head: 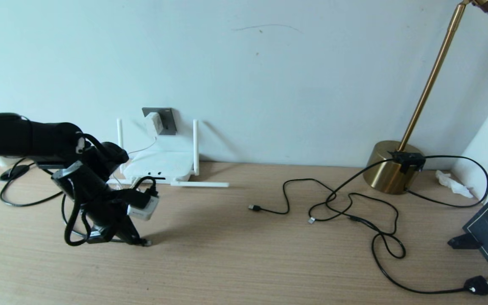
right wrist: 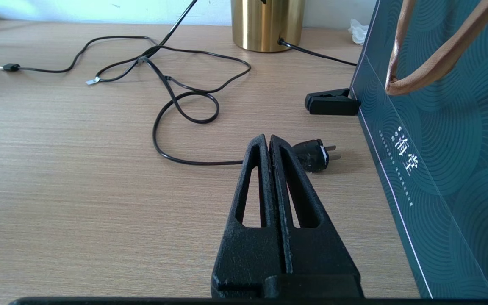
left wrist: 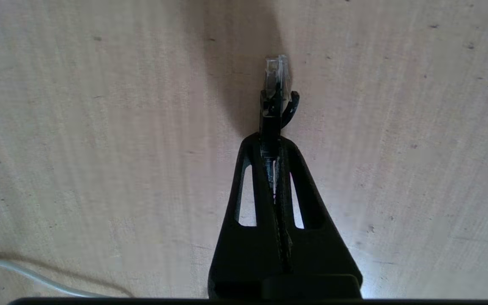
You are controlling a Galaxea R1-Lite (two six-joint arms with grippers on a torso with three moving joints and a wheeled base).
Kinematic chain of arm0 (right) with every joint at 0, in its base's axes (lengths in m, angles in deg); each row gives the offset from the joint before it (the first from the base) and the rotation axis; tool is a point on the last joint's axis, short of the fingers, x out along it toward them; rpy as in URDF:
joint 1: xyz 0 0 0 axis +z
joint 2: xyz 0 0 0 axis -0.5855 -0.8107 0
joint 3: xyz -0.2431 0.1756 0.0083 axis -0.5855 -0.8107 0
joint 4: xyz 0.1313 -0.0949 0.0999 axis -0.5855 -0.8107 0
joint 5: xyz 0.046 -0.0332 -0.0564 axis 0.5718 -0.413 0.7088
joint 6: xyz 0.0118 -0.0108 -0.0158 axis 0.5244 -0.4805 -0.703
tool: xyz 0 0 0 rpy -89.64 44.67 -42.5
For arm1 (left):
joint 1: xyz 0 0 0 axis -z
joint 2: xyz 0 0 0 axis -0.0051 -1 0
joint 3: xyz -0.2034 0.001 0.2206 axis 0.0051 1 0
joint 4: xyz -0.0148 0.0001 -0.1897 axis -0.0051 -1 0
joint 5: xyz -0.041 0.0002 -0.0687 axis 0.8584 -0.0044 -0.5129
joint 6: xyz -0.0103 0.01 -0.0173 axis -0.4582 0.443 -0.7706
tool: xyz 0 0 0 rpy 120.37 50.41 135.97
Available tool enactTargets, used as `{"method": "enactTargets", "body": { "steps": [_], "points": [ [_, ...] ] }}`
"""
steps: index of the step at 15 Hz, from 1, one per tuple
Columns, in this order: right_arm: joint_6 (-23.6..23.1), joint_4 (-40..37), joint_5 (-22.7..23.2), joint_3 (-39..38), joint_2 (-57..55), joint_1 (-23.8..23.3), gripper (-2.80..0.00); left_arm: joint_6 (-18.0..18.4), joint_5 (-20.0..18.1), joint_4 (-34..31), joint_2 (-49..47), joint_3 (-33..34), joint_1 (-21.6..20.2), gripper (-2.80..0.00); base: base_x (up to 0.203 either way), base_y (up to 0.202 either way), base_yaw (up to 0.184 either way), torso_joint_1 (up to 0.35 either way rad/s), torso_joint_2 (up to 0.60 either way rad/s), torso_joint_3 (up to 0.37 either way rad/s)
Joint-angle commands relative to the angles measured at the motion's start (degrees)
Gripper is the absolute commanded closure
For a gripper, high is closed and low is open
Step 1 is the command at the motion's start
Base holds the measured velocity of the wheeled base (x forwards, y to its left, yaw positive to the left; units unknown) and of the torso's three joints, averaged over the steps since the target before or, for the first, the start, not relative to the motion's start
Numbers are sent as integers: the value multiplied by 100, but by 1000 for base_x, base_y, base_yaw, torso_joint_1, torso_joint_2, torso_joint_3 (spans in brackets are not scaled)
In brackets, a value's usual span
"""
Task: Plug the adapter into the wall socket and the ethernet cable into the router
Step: Pick up cable, then hand it to the other hand
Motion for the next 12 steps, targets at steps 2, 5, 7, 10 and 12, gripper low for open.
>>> {"method": "enactTargets", "body": {
  "steps": [2,5,7,10,12],
  "points": [
    [0,3,-1,-62,2,1,0,30,-88,-124,542,110,27,0,0,0,0,0,0,0],
    [-810,-31,81,-69,2,1,0,-305,-588,-145,1081,93,260,0,0,0,0,0,0,0],
    [-867,-38,147,-62,2,1,0,-624,-686,-118,1329,-73,375,0,0,0,0,0,0,0],
    [-325,-41,105,-70,2,1,0,-948,-769,-97,1285,-834,738,0,0,0,0,0,0,0],
    [-402,-36,138,-70,2,1,0,-1458,-754,-93,1204,-1324,1238,0,0,0,0,0,0,0]
  ]
}}
